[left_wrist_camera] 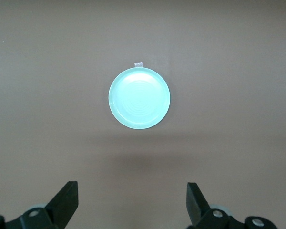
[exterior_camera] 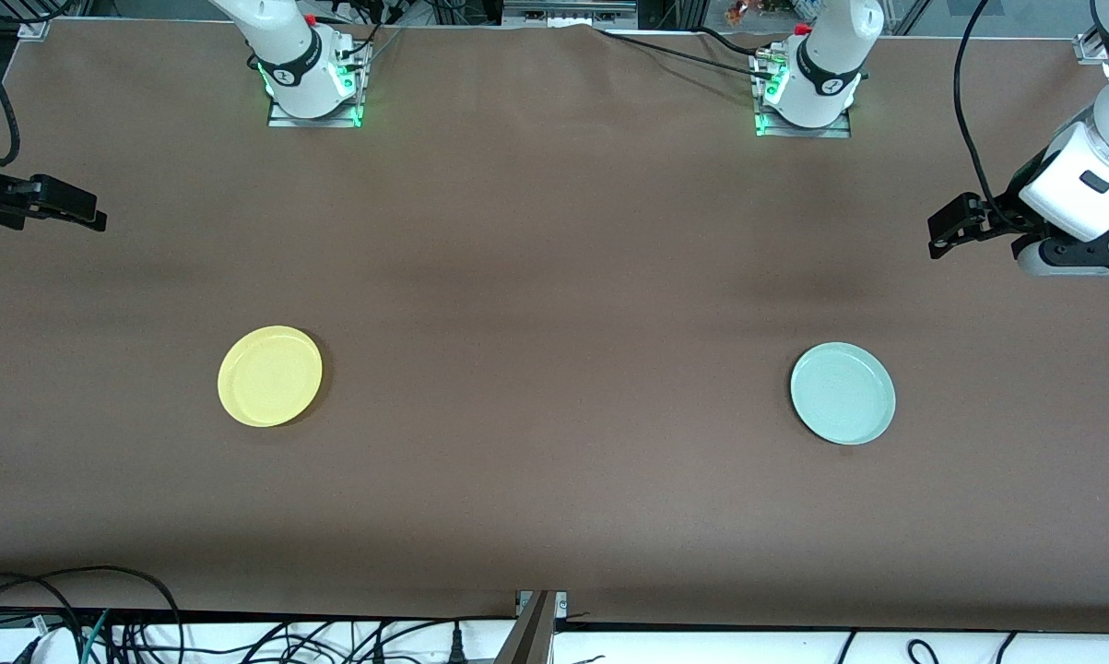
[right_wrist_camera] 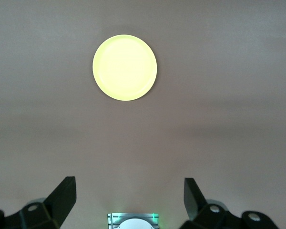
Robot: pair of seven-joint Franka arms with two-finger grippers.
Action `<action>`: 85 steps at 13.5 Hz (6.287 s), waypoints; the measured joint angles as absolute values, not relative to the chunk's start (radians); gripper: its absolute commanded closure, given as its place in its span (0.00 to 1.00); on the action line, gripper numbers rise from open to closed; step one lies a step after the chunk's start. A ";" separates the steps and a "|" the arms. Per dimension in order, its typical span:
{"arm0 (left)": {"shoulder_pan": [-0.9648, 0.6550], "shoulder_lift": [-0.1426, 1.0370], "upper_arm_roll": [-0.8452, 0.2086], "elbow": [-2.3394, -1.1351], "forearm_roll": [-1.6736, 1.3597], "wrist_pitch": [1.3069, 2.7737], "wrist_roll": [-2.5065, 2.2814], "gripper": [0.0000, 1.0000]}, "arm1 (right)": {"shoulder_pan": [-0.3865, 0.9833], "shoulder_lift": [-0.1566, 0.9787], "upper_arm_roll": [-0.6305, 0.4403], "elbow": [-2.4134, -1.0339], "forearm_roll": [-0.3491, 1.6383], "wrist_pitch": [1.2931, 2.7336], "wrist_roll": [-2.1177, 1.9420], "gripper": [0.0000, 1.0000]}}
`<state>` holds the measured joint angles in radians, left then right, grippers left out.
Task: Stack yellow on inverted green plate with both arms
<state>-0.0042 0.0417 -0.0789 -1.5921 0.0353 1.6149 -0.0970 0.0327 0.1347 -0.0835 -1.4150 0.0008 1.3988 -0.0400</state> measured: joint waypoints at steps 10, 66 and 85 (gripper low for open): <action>-0.002 0.058 -0.080 -1.587 0.035 1.604 -0.113 0.00 | 0.028 0.136 -0.084 -1.415 0.007 1.399 -0.039 0.00; -0.003 0.072 -0.096 -1.576 0.035 1.574 -0.152 0.00 | 0.028 0.139 -0.084 -1.415 0.008 1.399 -0.039 0.00; 0.016 0.163 -0.085 -1.502 0.037 1.529 -0.127 0.00 | 0.028 0.139 -0.084 -1.415 0.008 1.399 -0.039 0.00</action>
